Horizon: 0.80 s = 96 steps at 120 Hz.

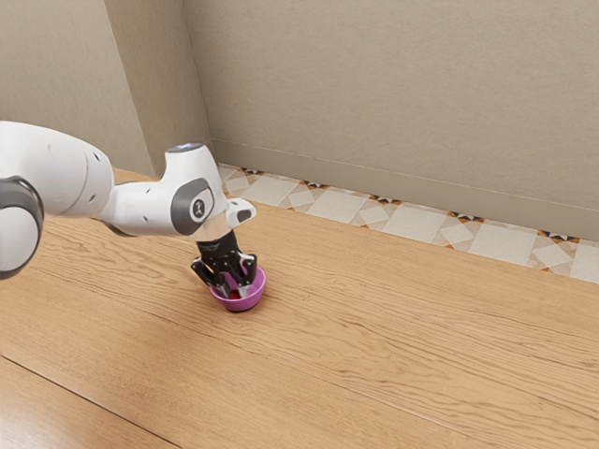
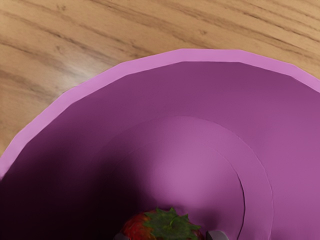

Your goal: Take strawberry from the bowl

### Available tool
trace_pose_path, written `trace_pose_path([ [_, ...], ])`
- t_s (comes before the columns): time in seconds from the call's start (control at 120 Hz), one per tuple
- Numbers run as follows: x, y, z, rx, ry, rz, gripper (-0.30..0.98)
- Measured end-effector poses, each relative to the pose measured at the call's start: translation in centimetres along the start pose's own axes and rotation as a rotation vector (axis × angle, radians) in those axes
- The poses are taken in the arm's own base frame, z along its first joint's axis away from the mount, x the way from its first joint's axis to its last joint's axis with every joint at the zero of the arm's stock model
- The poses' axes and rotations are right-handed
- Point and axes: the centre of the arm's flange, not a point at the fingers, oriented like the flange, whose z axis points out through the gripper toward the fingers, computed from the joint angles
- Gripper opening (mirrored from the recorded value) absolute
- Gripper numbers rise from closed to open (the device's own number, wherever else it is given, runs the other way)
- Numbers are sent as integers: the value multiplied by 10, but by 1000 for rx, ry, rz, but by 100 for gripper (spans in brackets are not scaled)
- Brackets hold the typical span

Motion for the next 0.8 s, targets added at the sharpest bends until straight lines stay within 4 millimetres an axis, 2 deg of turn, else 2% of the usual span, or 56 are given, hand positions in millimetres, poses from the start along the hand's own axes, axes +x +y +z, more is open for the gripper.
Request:
trace_pose_path([
  [0.1,1,-2,-1,5,4,-3,9],
  [0.15,1,-2,-4,7,10,-4,2],
  [0.267,-4,13,-29,8,43,14,2],
  [0.333,-13,39,-50,2,72,49,2],
  [0.4,-28,86,-59,-4,91,117,2],
  [0.458,-38,129,-47,-10,85,171,3],
  [0.525,-36,152,-15,1,62,180,3],
  [0.633,-32,152,21,7,27,148,4],
  [0.733,-31,152,28,0,20,131,6],
  [0.8,-31,153,28,-8,19,126,19],
])
